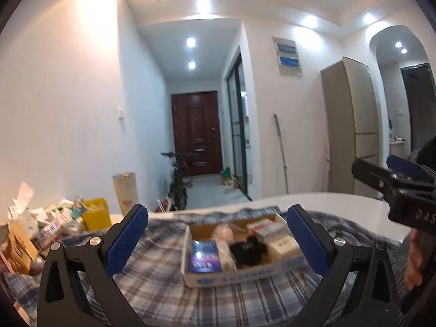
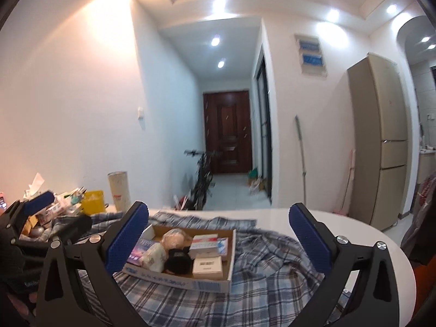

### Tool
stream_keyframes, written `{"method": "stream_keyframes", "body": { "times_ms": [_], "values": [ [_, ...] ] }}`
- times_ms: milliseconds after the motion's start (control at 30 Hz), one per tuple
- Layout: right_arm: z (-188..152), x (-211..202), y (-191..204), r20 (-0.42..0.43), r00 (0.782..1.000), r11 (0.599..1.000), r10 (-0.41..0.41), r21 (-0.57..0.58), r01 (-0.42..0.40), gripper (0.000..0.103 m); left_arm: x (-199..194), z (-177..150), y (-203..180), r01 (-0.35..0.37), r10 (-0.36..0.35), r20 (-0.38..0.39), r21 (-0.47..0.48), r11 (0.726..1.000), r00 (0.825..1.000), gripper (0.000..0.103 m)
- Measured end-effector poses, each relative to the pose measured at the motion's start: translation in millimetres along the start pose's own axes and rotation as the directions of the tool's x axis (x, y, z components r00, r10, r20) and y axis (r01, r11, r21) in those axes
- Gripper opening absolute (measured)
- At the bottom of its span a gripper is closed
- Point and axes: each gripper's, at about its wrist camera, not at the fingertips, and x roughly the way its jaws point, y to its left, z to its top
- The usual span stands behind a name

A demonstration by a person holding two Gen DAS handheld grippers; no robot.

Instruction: Organize objects

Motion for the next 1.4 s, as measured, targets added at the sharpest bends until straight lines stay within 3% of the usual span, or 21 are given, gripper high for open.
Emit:
{"method": "stream_keyframes", "body": {
  "times_ms": [133, 300, 367, 567, 967, 1400],
  "values": [
    [-13.0, 0.1, -8.1, -0.008, 1.0, 1.0, 0.004, 0.026, -0.004, 0.103, -1.1, -14.5, -3.6, 0.043, -0.043, -0.014, -0.003, 0.999, 0.999, 0.103],
    [-32.6, -6.5, -12.2, 0.052, 0.999, 1.0, 0.017, 0.0, -0.017, 0.103, 6.1, -28.9, 2.7, 0.023, -0.025, -0.032, -0.055, 0.998, 0.999, 0.103],
    [-37.7, -2.7, -14.2, 0.024, 0.999, 1.0, 0.024, 0.01, -0.024, 0.103, 8.7, -30.8, 8.1, 0.024, -0.028, -0.048, -0.079, 0.997, 0.998, 0.103],
    [-37.1, -7.6, -20.1, 0.042, 0.999, 0.999, 0.018, 0.032, -0.019, 0.103, 8.3, -32.3, 9.8, 0.027, -0.031, -0.045, -0.087, 0.996, 0.999, 0.103],
    [-39.4, -11.7, 6.2, 0.049, 0.999, 0.994, 0.004, -0.107, 0.001, 0.103, 4.3, -30.8, 11.1, 0.024, -0.027, -0.026, -0.092, 0.995, 0.999, 0.103],
    [-37.3, -8.2, -4.7, 0.032, 0.999, 0.998, -0.002, -0.057, 0.003, 0.103, -0.7, -30.0, 7.5, 0.018, -0.019, -0.014, -0.078, 0.997, 1.0, 0.103]
  ]
}}
